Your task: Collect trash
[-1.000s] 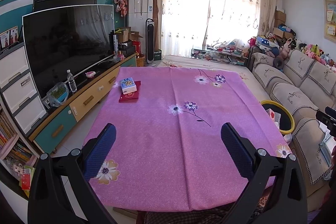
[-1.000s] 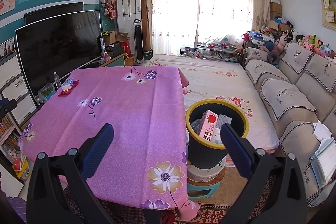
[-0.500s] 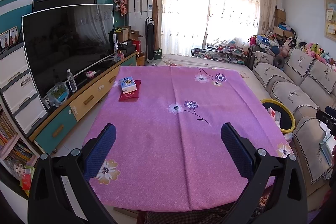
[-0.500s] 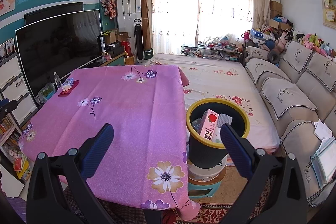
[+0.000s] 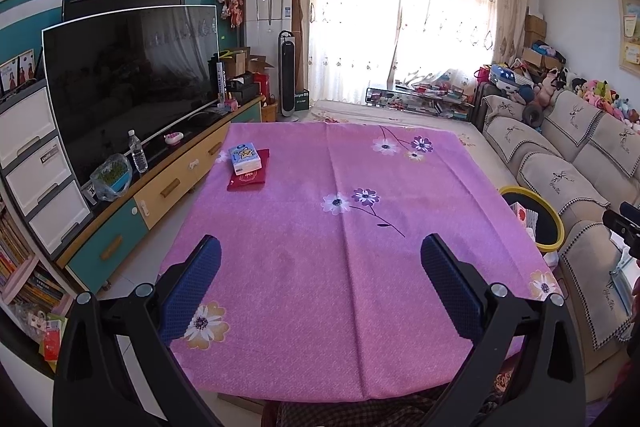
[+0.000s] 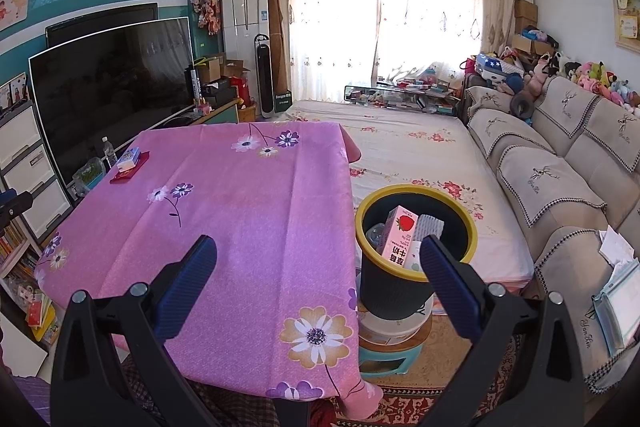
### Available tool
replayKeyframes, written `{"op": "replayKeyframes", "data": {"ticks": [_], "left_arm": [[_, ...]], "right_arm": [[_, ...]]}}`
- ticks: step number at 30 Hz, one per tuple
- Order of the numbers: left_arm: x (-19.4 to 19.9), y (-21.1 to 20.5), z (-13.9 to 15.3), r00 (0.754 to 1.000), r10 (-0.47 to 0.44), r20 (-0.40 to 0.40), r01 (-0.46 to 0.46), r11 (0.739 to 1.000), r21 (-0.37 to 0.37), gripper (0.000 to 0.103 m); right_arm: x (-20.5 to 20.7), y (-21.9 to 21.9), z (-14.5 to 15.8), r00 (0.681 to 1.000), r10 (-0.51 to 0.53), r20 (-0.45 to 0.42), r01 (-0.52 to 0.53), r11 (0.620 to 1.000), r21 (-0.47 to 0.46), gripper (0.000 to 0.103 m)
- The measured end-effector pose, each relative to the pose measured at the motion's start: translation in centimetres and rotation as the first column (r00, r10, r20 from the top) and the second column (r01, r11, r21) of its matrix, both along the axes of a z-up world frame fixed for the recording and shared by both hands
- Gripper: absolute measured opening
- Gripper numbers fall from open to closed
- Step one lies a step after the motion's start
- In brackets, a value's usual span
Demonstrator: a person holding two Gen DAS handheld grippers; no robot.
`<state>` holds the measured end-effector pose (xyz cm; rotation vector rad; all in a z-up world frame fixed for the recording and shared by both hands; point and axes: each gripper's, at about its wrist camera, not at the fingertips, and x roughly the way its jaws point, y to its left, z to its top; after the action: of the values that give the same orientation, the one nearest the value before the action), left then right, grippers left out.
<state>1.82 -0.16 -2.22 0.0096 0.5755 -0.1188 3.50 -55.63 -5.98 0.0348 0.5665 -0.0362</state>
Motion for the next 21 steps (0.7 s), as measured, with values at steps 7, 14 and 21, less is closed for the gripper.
{"op": "replayKeyframes", "data": {"ticks": [7,14,21], "left_arm": [[0.07,-0.06,-0.08,1.000,-0.002,-0.001,0.002,1.000,0.003,0.098],[0.07,-0.16,-0.30,1.000,-0.004,-0.003,0.004,1.000,0.006,0.098],[0.13,-0.19,-0.38,1.000,-0.002,-0.004,0.002,1.000,0.007,0.098]], "right_arm": [[0.08,0.03,-0.14,1.000,-0.001,-0.001,0.001,1.000,0.001,0.097],[0.10,0.01,-0.09,1.000,0.000,-0.003,0.000,1.000,0.000,0.097],[0.07,0.03,-0.10,1.000,0.001,-0.003,-0.001,1.000,0.000,0.097]]}}
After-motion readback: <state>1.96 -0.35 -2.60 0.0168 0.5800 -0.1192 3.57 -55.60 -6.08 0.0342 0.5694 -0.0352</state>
